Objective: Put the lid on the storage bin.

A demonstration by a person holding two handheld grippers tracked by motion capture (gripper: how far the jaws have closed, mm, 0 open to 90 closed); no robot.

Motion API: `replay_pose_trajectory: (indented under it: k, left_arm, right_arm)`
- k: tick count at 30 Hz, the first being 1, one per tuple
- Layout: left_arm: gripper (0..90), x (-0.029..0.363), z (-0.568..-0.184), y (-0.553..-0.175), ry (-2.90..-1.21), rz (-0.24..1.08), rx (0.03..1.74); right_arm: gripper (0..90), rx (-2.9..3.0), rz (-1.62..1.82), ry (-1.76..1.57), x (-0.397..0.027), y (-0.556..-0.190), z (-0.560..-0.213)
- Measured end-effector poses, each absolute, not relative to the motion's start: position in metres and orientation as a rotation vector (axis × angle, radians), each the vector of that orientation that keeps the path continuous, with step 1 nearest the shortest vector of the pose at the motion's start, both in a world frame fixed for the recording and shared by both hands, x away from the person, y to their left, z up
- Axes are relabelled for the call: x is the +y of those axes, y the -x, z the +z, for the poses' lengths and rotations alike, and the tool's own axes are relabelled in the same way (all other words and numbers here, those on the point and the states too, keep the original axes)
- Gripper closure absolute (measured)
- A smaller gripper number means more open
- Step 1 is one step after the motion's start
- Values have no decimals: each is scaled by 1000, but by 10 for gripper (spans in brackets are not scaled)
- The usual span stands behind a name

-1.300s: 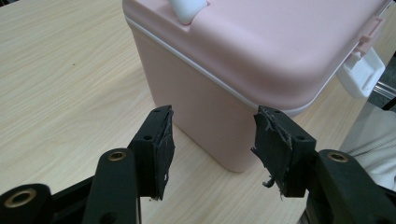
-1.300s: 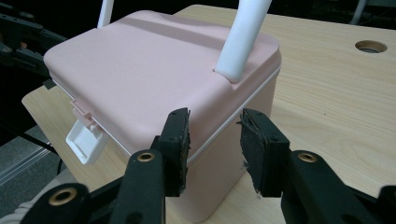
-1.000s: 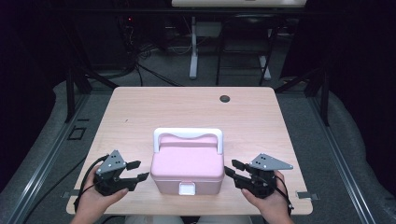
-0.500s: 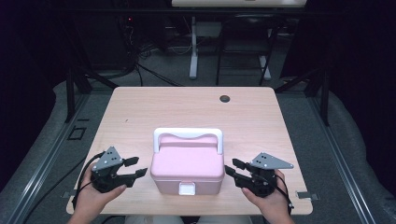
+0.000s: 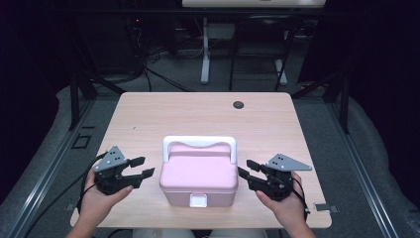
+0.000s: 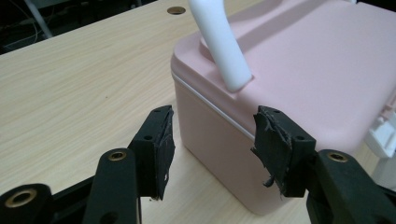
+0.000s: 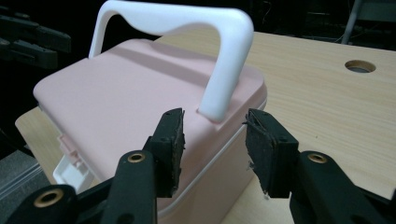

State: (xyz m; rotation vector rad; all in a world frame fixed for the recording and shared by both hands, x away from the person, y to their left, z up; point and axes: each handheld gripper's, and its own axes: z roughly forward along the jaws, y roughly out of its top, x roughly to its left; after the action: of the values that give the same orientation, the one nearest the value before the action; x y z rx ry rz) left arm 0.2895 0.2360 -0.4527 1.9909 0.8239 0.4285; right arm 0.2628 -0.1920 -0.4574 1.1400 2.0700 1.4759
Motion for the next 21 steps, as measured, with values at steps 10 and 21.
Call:
replay_pose_trajectory:
  k: [10,21]
  left_arm:
    - [470,242,-448,-320,-1929,448,902]
    - [472,268,-464,-345,-1851,437,1036]
  right_arm:
    - [550,1997,1473,-1196,-196,-291,-454]
    - [534,1878,1432,-1327,-218,-319,-465]
